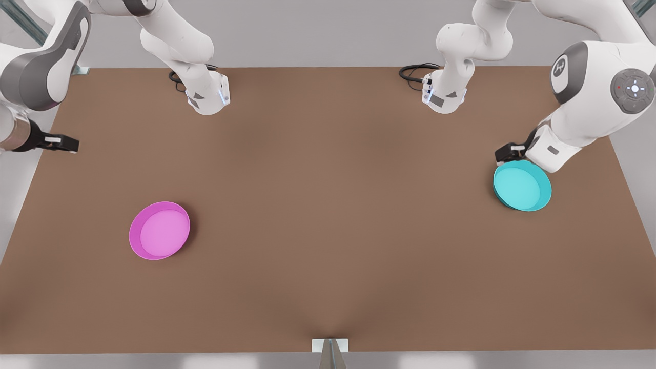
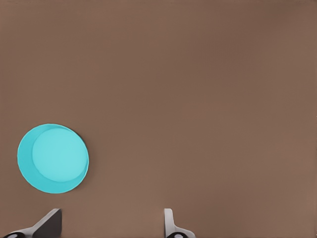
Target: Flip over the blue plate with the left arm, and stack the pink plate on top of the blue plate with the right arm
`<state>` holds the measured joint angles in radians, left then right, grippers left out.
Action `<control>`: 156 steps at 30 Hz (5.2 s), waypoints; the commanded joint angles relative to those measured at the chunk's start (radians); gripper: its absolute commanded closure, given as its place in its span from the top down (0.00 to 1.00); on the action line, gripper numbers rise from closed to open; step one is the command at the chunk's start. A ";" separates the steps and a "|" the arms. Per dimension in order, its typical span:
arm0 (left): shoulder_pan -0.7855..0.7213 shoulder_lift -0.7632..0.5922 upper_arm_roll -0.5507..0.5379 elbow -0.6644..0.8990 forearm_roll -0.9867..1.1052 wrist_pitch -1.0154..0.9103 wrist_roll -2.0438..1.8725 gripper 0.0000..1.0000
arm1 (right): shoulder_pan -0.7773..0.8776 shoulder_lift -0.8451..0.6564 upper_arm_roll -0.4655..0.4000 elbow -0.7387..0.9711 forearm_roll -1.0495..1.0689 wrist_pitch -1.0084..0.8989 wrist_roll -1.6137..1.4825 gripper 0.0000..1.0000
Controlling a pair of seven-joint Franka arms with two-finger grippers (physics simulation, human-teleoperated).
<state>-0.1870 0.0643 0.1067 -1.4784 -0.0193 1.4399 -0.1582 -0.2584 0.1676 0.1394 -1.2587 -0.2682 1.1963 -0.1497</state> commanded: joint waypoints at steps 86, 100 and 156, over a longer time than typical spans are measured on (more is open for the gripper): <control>-0.252 0.209 0.225 -0.001 0.044 0.442 -0.213 0.21 | 0.044 0.073 -0.078 -0.002 0.000 0.060 -0.088 1.00; -1.327 0.916 1.053 0.296 0.338 0.410 -1.020 0.21 | 0.044 0.075 -0.093 -0.016 0.003 0.065 -0.087 1.00; -1.533 1.307 0.892 -0.085 0.904 0.528 -1.779 0.31 | 0.044 0.110 -0.126 -0.024 0.012 0.066 -0.088 1.00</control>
<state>-1.7178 1.3705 1.0000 -1.5645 0.8844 1.9982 -1.9062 -0.2140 0.2786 0.0161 -1.2828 -0.2568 1.2653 -0.2375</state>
